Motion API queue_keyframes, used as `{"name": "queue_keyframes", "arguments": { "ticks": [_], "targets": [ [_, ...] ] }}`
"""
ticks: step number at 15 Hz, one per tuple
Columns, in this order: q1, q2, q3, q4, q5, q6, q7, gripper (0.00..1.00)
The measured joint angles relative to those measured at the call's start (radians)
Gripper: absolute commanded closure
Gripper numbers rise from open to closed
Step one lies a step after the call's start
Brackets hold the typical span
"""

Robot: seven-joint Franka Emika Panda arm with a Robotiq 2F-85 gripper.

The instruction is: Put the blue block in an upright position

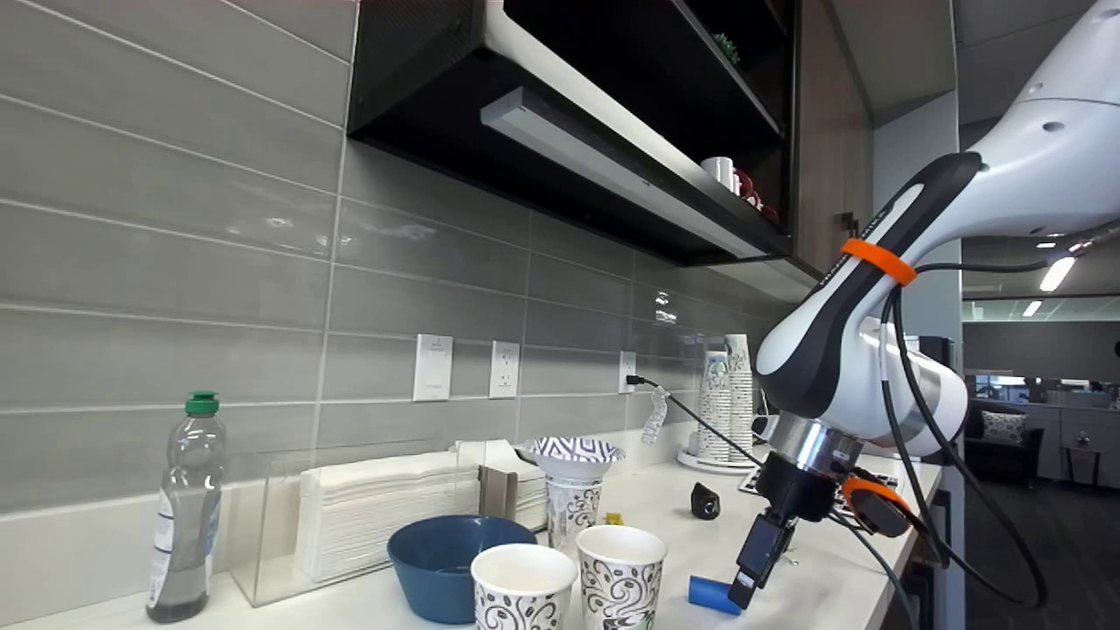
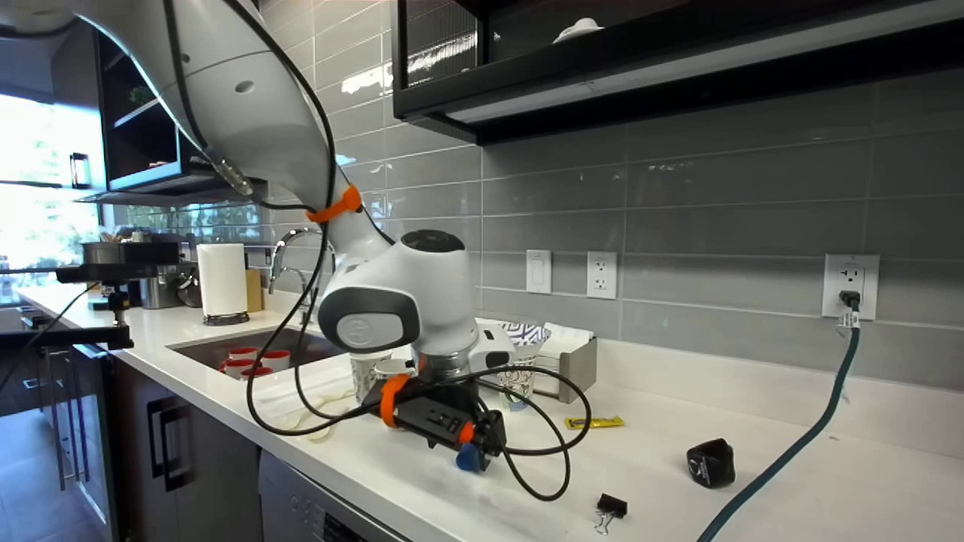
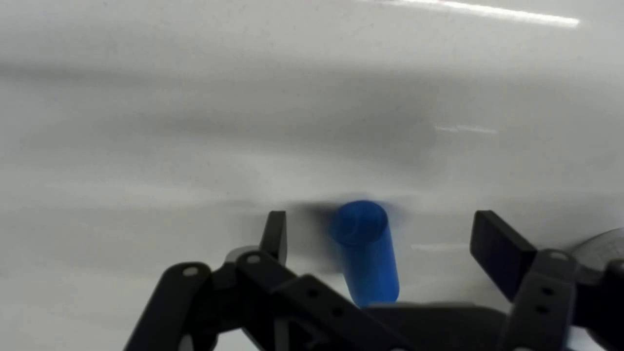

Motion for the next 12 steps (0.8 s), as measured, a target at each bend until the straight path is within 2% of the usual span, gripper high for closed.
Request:
{"name": "queue_keyframes", "arguments": {
  "ticks": [2,8,12],
  "targets": [
    [0.000,0.008,0.000,0.009,0.014,0.000,-0.019,0.50],
    [-0.002,0.030,0.000,0.034,0.059,0.000,-0.075,0.91],
    [-0.005,0.039,0.000,0.045,0.072,0.000,-0.092,0.92]
  ]
}}
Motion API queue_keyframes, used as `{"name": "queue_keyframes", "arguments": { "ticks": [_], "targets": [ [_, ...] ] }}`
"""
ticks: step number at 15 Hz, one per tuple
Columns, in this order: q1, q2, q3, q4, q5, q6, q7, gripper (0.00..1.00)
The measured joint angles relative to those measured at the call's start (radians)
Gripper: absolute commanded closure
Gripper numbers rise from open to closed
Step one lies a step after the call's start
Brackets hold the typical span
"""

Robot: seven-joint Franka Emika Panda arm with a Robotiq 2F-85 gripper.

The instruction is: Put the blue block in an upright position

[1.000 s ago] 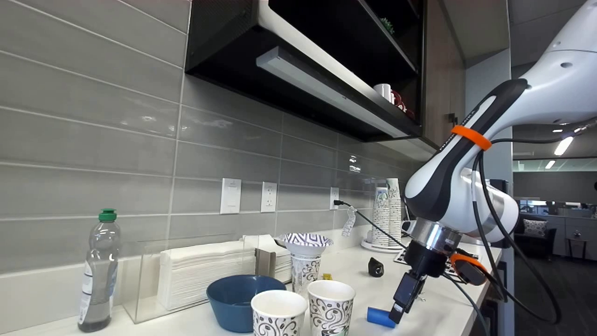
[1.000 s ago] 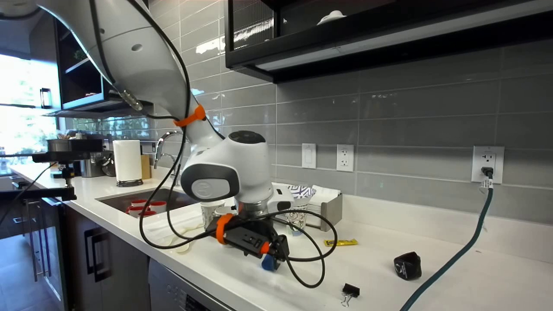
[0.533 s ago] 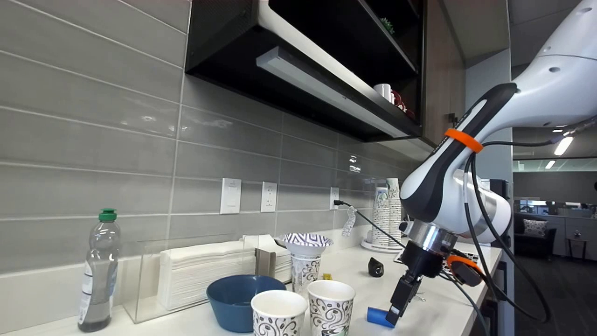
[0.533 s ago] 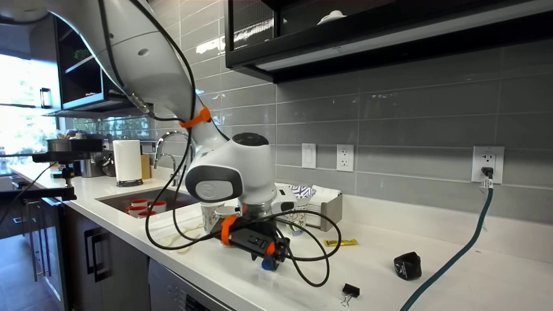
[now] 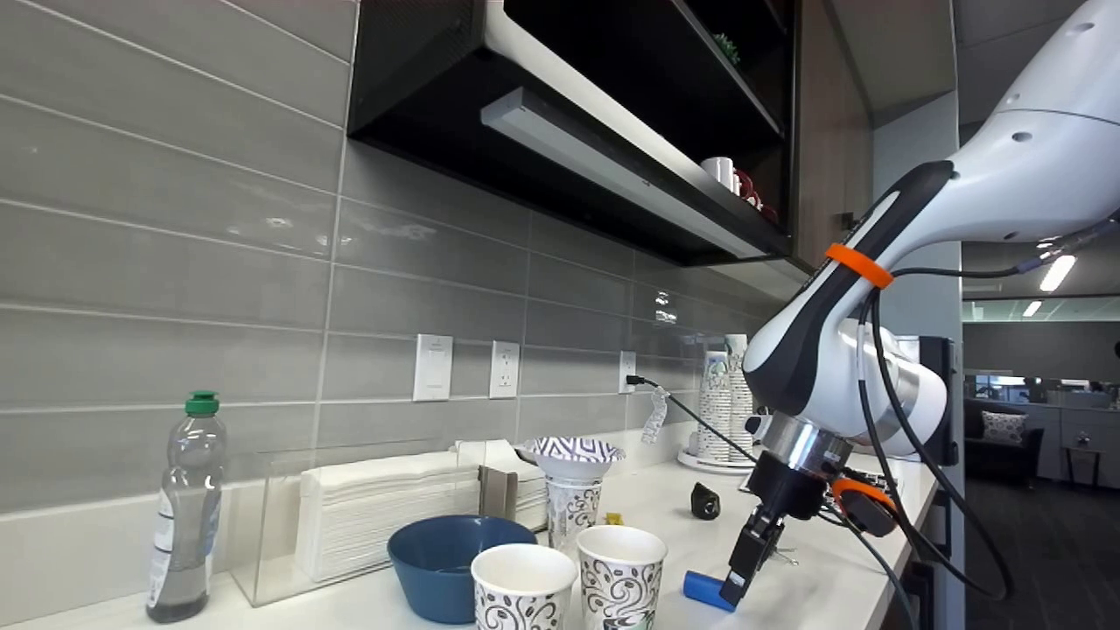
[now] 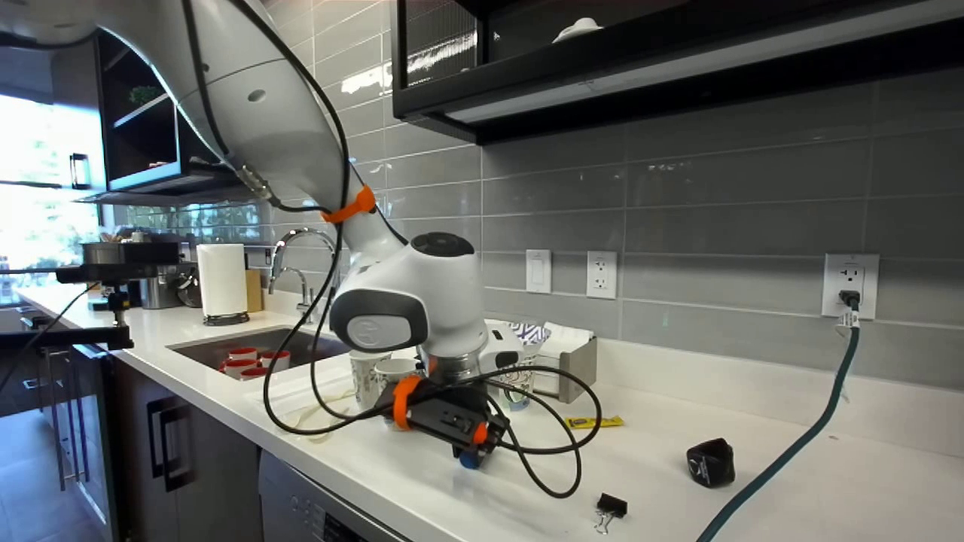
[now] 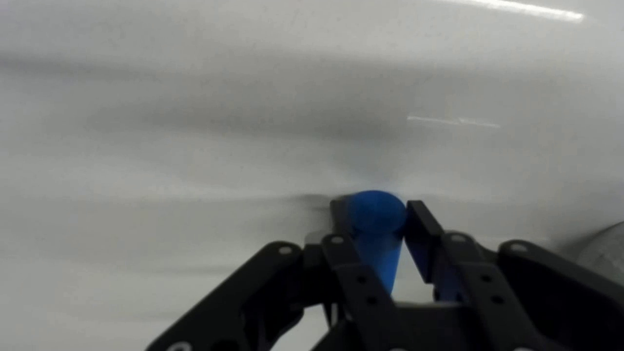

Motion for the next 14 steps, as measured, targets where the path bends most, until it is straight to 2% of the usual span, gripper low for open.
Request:
{"name": "queue_keyframes", "arguments": {
  "ticks": [2,4,6,8,11,12,14],
  "targets": [
    [0.001,-0.001,0.000,-0.001,-0.011,0.000,0.001,0.92],
    [0.001,-0.008,-0.002,-0.008,-0.091,0.000,0.048,0.92],
    [-0.006,-0.018,-0.003,-0.018,-0.252,0.001,0.167,0.92],
    [0.009,-0.023,-0.031,-0.026,-0.418,0.001,0.293,0.92],
    [0.050,-0.022,-0.110,-0.022,-0.661,-0.006,0.467,0.92],
    [0.066,-0.022,-0.141,-0.009,-0.744,-0.024,0.526,0.67],
    [0.077,-0.039,-0.163,0.026,-0.874,-0.095,0.622,0.67]
  ]
}}
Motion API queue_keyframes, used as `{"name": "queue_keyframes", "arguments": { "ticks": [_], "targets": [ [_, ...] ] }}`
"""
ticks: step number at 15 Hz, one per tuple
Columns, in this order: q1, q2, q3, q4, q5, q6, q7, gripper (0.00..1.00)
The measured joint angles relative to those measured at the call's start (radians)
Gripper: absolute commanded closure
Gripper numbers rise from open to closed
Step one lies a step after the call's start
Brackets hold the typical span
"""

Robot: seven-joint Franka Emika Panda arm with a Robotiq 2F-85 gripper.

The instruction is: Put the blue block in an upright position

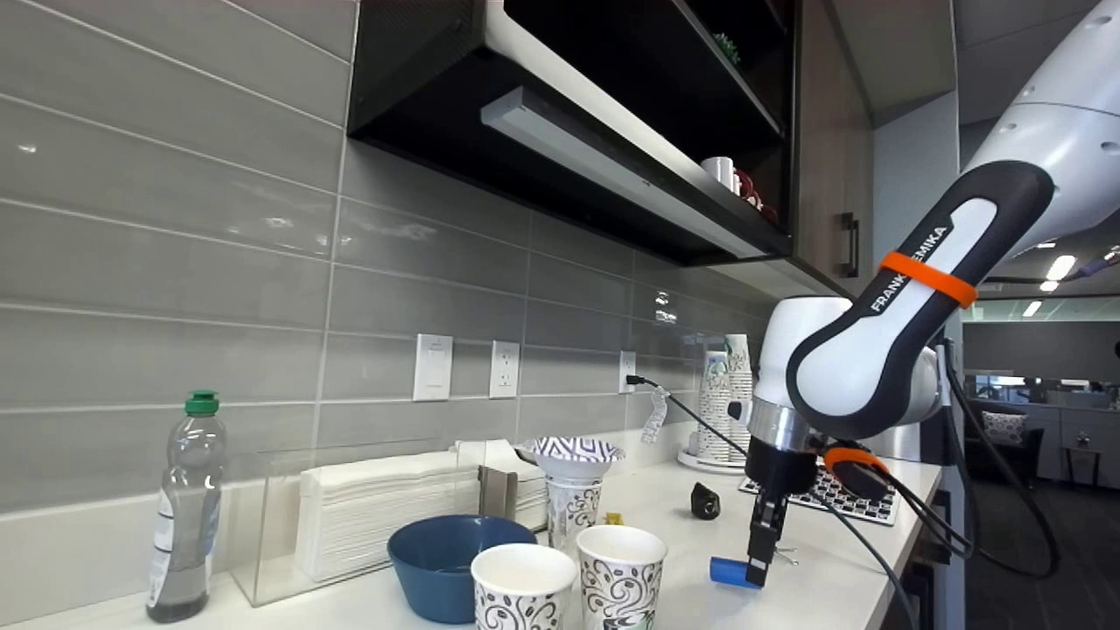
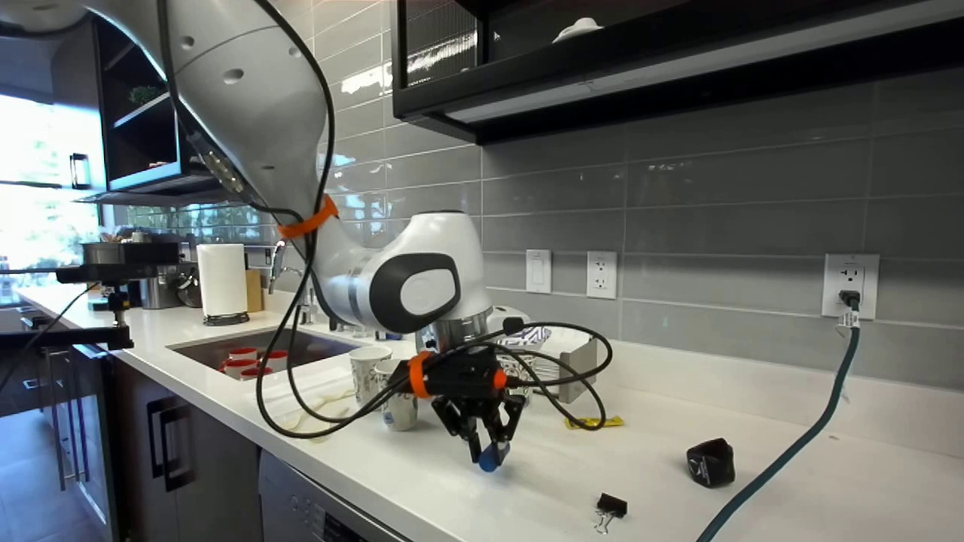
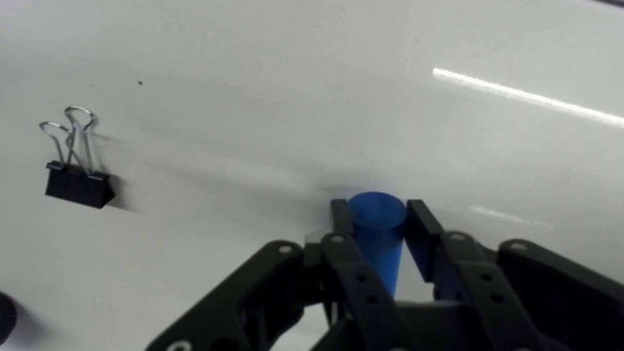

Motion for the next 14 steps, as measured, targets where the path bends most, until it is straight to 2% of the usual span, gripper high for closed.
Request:
{"name": "queue_keyframes", "arguments": {
  "ticks": [2,3,5,9,11,14],
  "targets": [
    [0.003,-0.025,0.000,0.013,-0.026,-0.035,0.022,0.67],
    [0.004,-0.032,0.000,0.013,-0.028,-0.041,0.022,0.92],
    [-0.015,-0.033,0.020,0.013,-0.028,-0.043,0.022,0.92],
    [-0.119,-0.053,0.119,0.017,-0.085,-0.051,0.032,0.92],
    [-0.150,-0.090,0.149,0.025,-0.171,-0.107,0.062,0.92],
    [-0.173,-0.155,0.198,0.048,-0.278,-0.271,0.091,0.92]
  ]
}}
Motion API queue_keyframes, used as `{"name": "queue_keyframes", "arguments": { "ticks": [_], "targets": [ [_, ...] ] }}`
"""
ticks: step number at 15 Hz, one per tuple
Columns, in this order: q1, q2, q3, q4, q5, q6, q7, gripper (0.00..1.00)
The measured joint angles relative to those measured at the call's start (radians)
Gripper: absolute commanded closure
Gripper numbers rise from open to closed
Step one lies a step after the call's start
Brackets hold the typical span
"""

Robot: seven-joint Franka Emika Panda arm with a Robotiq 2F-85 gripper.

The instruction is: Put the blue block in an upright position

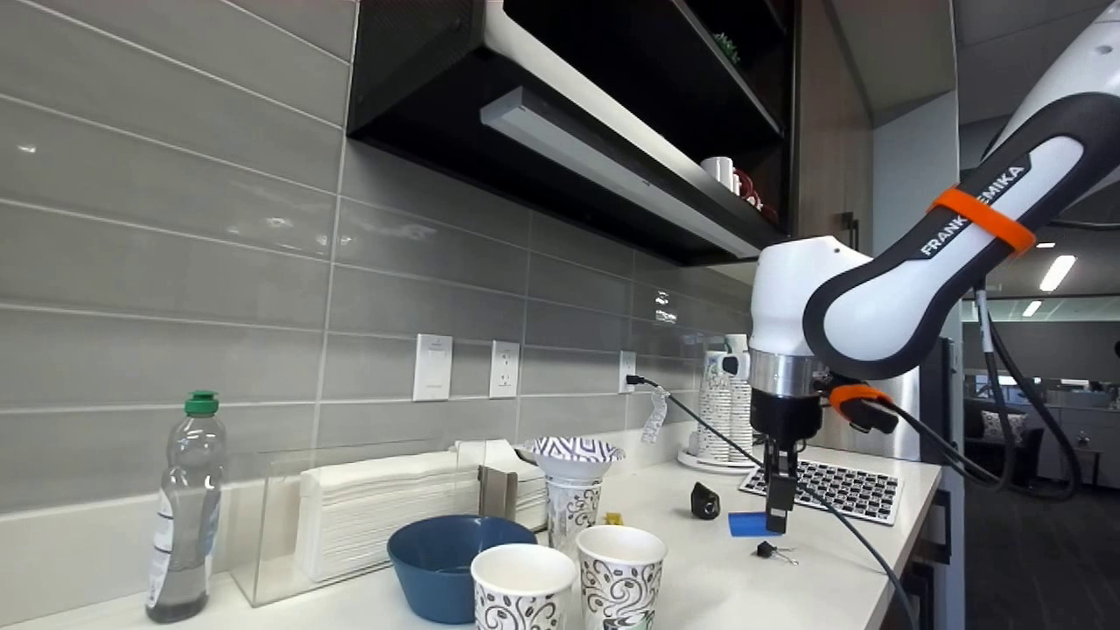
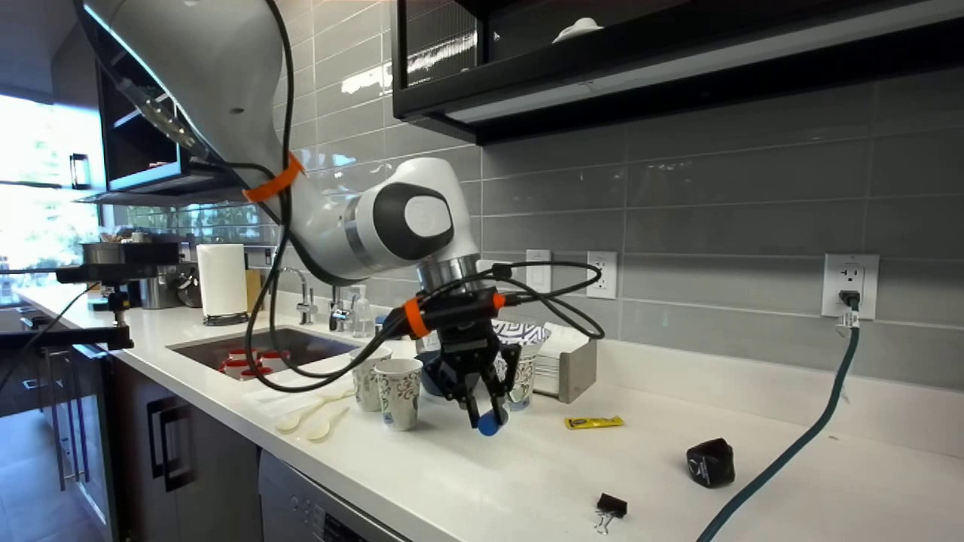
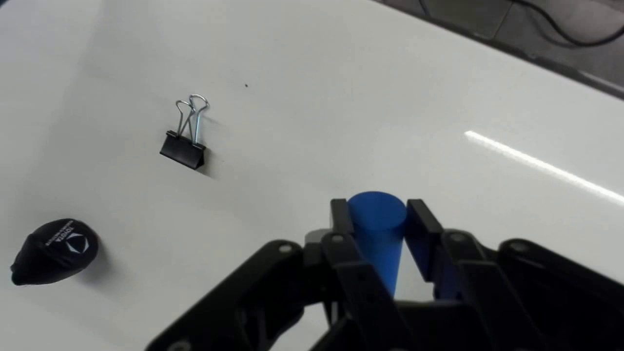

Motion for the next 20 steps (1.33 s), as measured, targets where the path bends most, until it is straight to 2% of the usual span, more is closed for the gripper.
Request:
{"name": "queue_keyframes", "arguments": {
  "ticks": [6,9,13,14,17,18,20],
  "targets": [
    [0.004,-0.029,0.122,0.064,-0.169,-0.344,0.023,0.92],
    [0.019,0.002,0.174,0.080,-0.258,-0.433,0.033,0.92],
    [0.049,0.081,0.216,0.104,-0.389,-0.494,0.073,0.92],
    [0.056,0.102,0.221,0.110,-0.417,-0.499,0.079,0.67],
    [0.067,0.148,0.224,0.128,-0.446,-0.498,0.078,0.67],
    [0.067,0.154,0.224,0.132,-0.447,-0.498,0.077,0.92],
    [0.067,0.156,0.223,0.134,-0.446,-0.498,0.076,0.92]
  ]
}}
